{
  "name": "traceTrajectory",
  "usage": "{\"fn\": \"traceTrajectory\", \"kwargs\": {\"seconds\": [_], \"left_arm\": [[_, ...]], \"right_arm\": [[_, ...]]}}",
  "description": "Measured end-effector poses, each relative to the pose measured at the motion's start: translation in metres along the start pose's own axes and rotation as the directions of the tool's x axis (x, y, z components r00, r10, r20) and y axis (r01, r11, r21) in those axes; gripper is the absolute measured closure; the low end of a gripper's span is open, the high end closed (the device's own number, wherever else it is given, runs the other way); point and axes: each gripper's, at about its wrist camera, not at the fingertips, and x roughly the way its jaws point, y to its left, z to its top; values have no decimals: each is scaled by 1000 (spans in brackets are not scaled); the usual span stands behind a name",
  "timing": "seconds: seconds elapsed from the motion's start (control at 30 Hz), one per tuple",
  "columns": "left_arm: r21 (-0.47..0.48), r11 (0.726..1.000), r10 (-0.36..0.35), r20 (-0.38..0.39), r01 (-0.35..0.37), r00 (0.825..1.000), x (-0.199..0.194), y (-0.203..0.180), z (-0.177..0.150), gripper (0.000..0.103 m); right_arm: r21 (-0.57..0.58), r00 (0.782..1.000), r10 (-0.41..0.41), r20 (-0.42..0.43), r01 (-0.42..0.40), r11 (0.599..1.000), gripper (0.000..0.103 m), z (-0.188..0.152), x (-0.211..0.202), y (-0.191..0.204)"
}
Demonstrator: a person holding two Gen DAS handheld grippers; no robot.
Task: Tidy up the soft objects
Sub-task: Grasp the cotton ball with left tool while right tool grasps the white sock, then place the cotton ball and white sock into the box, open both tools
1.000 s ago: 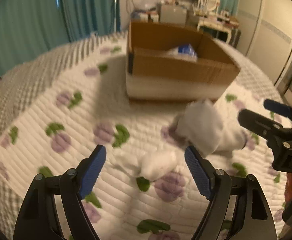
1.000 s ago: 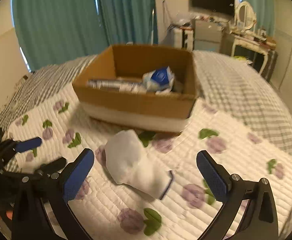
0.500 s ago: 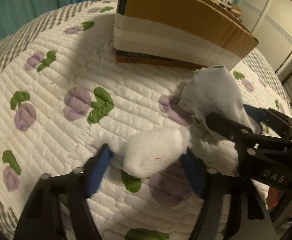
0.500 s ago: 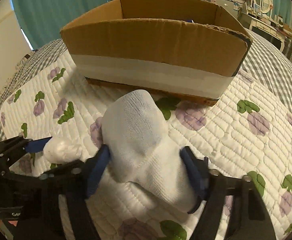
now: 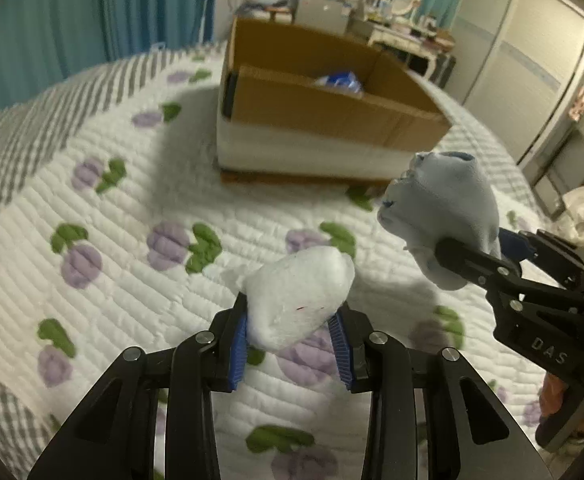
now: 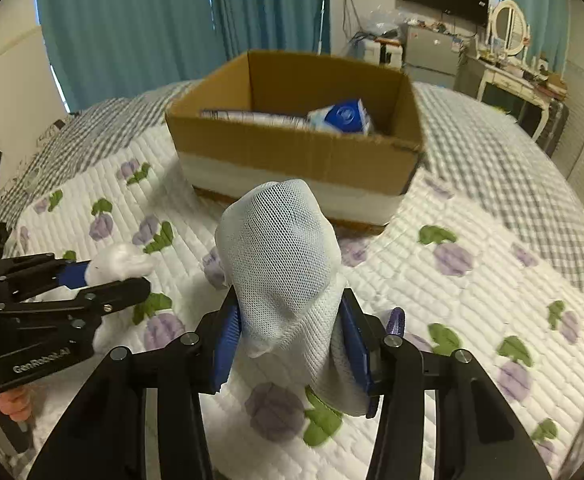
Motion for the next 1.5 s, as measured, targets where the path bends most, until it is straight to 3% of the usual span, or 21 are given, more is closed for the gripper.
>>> {"fn": "traceTrajectory", "kwargs": {"seconds": [0.23, 0.47, 0.73, 0.93, 1.13, 1.33, 1.5], "left_arm": [[48, 999, -8, 104, 3, 995, -61, -18, 13, 68], [101, 995, -11, 210, -11, 978, -111, -30, 39, 68], [158, 987, -6, 287, -41, 958, -112, -29, 97, 68], [182, 981, 6, 315, -66, 949, -74, -24, 155, 68], [195, 977, 30, 291, -90, 956, -5, -11, 205, 68], [191, 980, 25, 204, -65, 979, 58, 0, 222, 68], [237, 968, 33, 181, -76, 983, 85, -10, 216, 68]], "right_arm": [[-22, 995, -43, 86, 45, 999, 56, 12, -66, 12], [-37, 981, -74, 177, 82, 996, 56, 36, -124, 22], [-2, 957, -85, 276, 89, 996, 56, 87, -145, 11], [52, 947, -86, 310, 73, 996, 56, 141, -108, -13], [132, 962, -72, 264, 38, 990, 56, 180, -29, -39], [210, 980, -43, 195, 1, 978, 56, 188, 44, -62], [228, 988, -45, 146, 11, 974, 56, 183, 76, -71]]}}
